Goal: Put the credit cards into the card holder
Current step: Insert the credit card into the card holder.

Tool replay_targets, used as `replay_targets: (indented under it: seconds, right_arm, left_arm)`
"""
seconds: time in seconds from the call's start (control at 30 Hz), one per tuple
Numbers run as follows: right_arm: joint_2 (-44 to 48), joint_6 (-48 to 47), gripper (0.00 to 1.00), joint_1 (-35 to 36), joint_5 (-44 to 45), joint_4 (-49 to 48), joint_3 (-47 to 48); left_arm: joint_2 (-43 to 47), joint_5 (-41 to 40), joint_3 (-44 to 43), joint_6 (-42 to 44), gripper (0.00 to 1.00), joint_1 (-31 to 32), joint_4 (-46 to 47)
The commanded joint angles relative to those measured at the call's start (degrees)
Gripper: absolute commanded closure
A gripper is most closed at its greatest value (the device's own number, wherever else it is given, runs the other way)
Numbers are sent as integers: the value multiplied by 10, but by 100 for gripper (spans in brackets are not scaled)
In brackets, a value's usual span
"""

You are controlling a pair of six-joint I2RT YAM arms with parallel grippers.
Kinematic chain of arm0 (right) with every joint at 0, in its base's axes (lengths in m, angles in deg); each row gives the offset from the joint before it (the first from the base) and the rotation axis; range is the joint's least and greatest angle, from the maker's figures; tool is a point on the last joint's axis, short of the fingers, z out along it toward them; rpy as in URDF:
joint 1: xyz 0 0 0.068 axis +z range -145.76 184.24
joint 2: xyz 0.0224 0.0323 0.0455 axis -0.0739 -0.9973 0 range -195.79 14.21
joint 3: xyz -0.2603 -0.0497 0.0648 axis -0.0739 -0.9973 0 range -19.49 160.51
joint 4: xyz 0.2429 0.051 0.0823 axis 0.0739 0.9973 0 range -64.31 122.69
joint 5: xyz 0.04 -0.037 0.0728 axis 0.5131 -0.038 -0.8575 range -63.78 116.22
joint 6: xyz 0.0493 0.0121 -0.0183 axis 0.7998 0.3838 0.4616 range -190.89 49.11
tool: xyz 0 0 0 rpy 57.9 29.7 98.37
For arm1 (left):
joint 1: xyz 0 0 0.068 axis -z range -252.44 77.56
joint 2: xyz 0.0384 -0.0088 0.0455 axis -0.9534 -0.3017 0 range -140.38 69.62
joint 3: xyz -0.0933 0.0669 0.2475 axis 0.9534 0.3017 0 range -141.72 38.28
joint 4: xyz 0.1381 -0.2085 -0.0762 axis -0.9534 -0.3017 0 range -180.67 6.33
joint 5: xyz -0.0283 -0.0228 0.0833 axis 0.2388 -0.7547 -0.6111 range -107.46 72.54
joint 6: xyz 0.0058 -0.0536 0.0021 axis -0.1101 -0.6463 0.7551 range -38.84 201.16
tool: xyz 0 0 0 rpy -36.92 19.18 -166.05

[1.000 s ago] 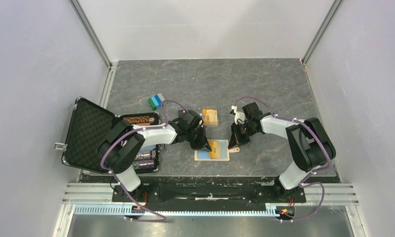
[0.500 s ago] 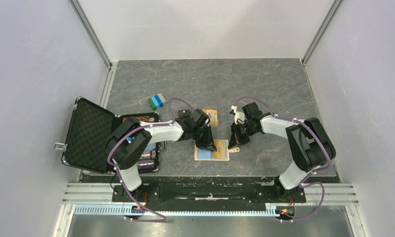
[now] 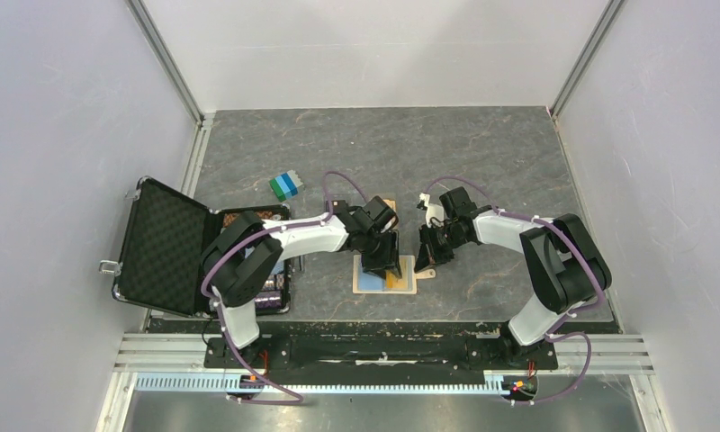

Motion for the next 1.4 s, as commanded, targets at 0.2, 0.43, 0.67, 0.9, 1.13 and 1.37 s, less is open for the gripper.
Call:
replay_targets:
  seconds: [0.2,0.43,0.67,0.9,1.13,1.37]
  right_arm:
    - [-15,-15,100,9,26,10,-5]
    - [0,-15,96,9,41,30,17]
    - [13,-12,70,9,76,72,78]
    - [0,-5,52,10,91,99,171]
    - [-45,-4,47,12,92,131,289]
    - [-133,-3,48,41,81,168,437]
  left_arm:
    - [-40,19,-64,35,48,18,-5]
    - [9,-43,-69,54,35,17,-47]
    - [70,-32,-76,78,27,-2,-24]
    - [121,85,-37,32,27,-92,106]
    - [155,141,5,-7,28,-228,146]
    - [167,57,-45,101,28,-310,-39]
